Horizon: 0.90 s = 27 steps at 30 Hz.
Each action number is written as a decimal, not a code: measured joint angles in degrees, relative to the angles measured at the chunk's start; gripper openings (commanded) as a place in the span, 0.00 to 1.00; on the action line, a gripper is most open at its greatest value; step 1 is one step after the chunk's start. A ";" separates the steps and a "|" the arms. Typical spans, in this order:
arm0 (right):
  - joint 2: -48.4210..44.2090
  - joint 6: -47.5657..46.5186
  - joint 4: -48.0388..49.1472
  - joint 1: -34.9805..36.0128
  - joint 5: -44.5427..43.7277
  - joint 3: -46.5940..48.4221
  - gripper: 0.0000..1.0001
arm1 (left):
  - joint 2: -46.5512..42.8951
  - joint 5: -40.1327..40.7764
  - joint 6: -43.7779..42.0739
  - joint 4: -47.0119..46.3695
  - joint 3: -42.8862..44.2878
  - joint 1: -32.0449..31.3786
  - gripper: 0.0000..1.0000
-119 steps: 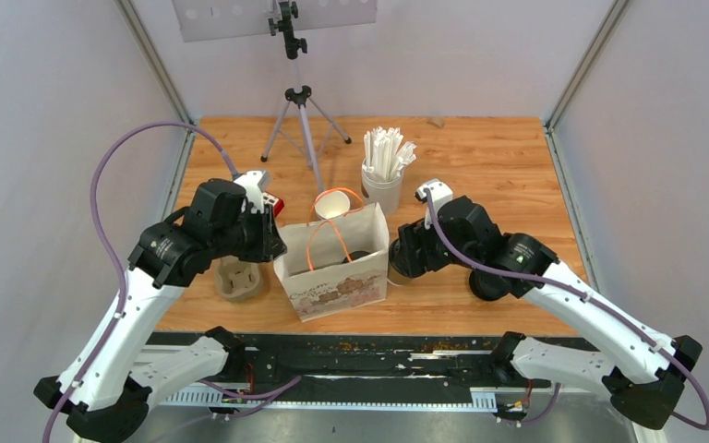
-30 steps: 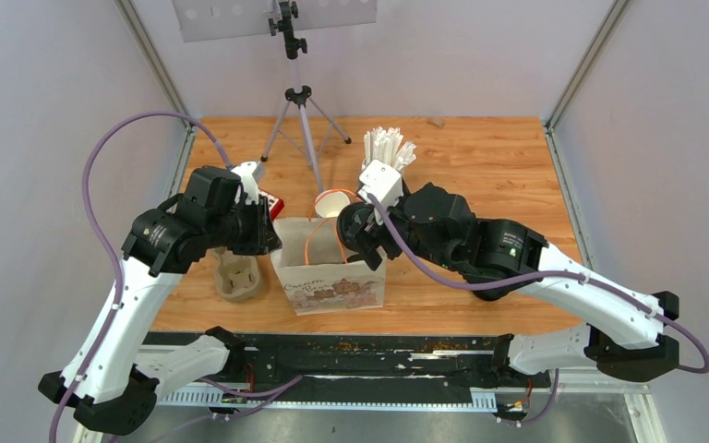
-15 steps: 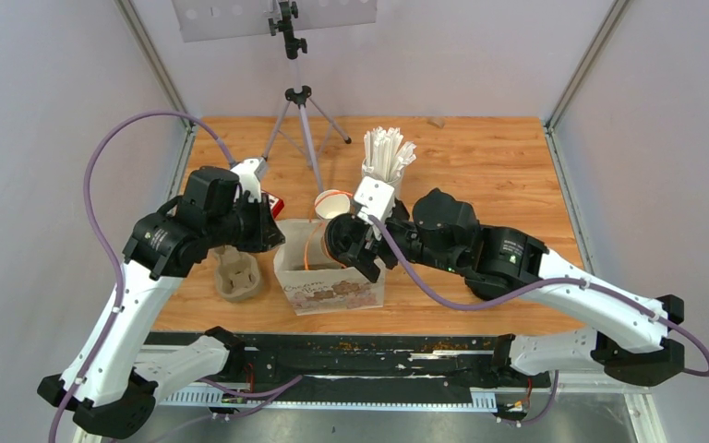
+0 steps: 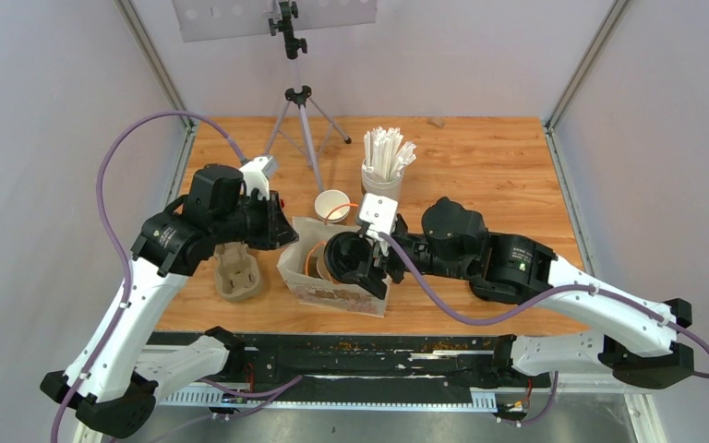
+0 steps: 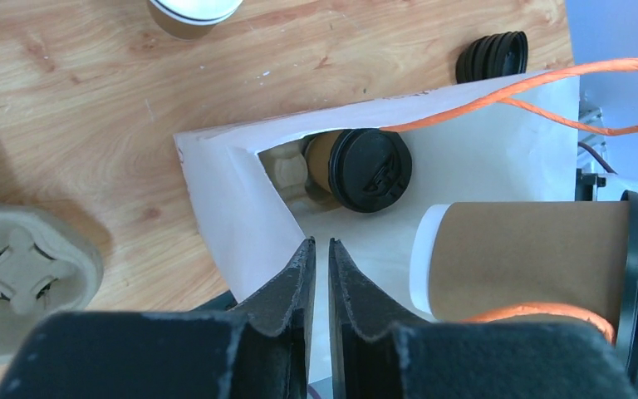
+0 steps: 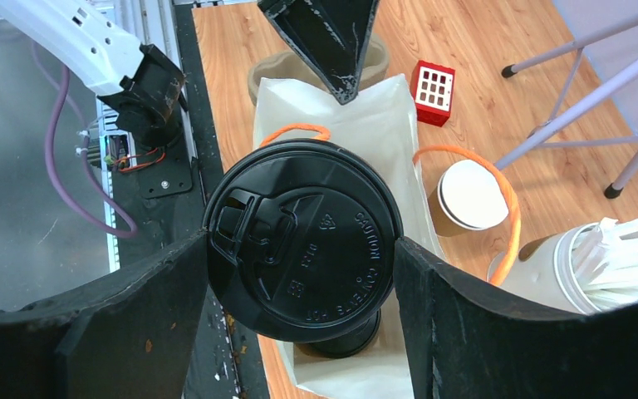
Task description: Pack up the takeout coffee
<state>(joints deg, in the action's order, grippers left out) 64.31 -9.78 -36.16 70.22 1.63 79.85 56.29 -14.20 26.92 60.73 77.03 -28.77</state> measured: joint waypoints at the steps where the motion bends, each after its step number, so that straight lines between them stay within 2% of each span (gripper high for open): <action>1: 0.00 -0.07 -0.02 0.24 0.02 0.00 0.70 | 0.04 -0.37 0.02 -0.20 0.00 0.00 0.21; 10: 0.20 -3.54 0.90 0.96 -3.19 -1.64 0.71 | 1.70 3.39 -0.24 3.43 3.67 0.00 0.41; 27: 1.77 -11.39 1.75 0.96 -7.91 -3.06 0.72 | 5.35 9.57 -0.72 5.75 4.57 0.00 0.44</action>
<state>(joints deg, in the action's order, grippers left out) 66.08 -21.17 -34.41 71.18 -6.28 76.79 61.65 -4.62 26.20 66.48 81.60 -28.77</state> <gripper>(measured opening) 0.767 0.431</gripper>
